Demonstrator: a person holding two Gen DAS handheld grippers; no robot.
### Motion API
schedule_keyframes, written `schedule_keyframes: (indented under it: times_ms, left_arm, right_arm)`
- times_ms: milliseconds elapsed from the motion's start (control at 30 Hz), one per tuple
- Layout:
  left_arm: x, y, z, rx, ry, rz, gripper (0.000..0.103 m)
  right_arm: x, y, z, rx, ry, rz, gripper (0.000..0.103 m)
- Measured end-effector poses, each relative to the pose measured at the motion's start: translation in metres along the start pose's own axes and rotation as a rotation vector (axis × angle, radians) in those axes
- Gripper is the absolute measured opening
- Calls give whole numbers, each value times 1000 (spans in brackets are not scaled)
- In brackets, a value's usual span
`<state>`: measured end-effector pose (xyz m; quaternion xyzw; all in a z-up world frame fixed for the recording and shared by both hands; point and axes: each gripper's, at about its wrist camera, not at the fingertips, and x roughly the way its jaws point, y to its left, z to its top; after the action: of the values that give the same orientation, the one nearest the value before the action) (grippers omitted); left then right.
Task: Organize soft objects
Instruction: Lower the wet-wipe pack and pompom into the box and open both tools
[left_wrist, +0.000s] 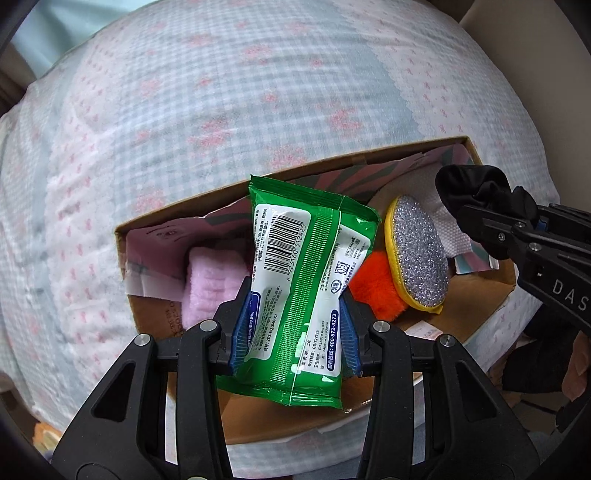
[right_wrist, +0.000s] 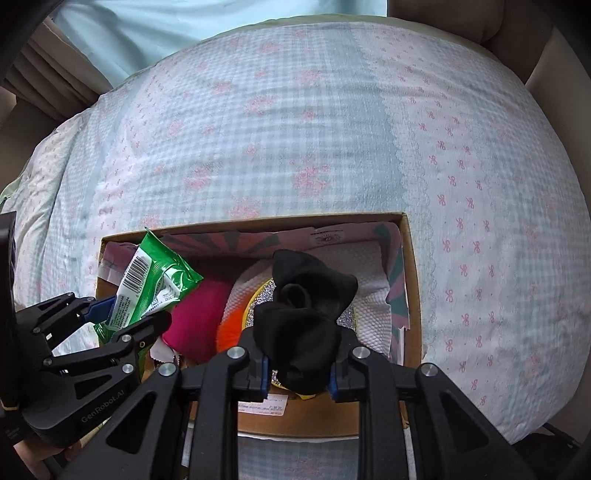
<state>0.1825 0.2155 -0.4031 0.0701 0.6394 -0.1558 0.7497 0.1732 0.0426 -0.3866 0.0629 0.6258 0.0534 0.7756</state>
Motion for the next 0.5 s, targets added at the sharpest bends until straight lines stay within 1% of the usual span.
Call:
schedule_keyframes:
  times_ms: [200, 233, 267, 300, 333, 367, 433, 500]
  left_arm:
    - [3, -6, 3, 94, 4, 43, 38]
    - [3, -7, 4, 108, 7, 49, 39]
    - [4, -7, 5, 119, 15, 49, 42]
    - [4, -7, 6, 124, 22, 40, 52]
    - [3, -8, 5, 130, 20, 40, 92]
    - [1, -9, 5, 142, 13, 46, 101]
    - [-3, -11, 3, 168, -17, 50, 103]
    - [-2, -13, 1, 186, -13, 56, 103]
  right_arm:
    - [13, -4, 8, 11, 44, -4, 21]
    - [15, -5, 9, 21, 48, -3, 22]
    - [17, -7, 10, 33, 52, -2, 33]
    - [19, -9, 12, 45, 60, 8, 44]
    - [21, -11, 13, 60, 72, 30, 77]
    - [23, -13, 13, 75, 83, 55, 103]
    - [21, -16, 12, 104, 78, 75, 103]
    - [17, -16, 11, 106, 66, 75, 103]
